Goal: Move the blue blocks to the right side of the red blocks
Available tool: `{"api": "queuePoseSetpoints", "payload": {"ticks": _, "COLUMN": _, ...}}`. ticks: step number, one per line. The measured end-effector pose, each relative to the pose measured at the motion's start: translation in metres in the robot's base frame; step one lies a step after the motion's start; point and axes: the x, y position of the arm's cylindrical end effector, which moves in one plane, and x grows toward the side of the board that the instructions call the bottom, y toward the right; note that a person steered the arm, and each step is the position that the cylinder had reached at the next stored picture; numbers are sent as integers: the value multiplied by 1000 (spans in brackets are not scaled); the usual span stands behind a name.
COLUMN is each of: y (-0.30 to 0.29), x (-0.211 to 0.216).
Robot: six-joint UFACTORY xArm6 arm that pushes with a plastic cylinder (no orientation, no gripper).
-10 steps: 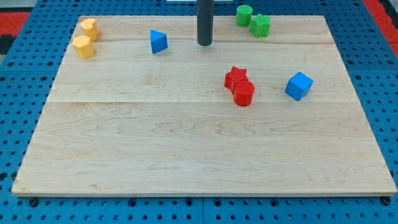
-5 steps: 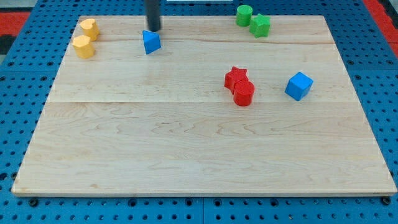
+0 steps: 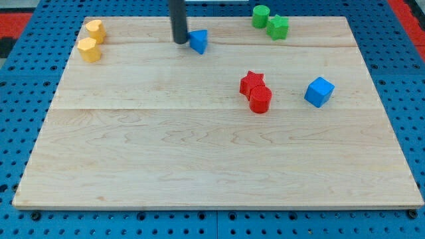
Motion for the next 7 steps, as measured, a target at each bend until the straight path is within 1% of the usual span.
{"api": "queuePoseSetpoints", "payload": {"ticks": 1, "y": 54, "x": 1}}
{"api": "queuePoseSetpoints", "payload": {"ticks": 2, "y": 54, "x": -8}}
{"api": "queuePoseSetpoints", "payload": {"ticks": 3, "y": 72, "x": -9}}
{"api": "queuePoseSetpoints", "payload": {"ticks": 4, "y": 109, "x": 29}}
{"api": "queuePoseSetpoints", "payload": {"ticks": 7, "y": 210, "x": 122}}
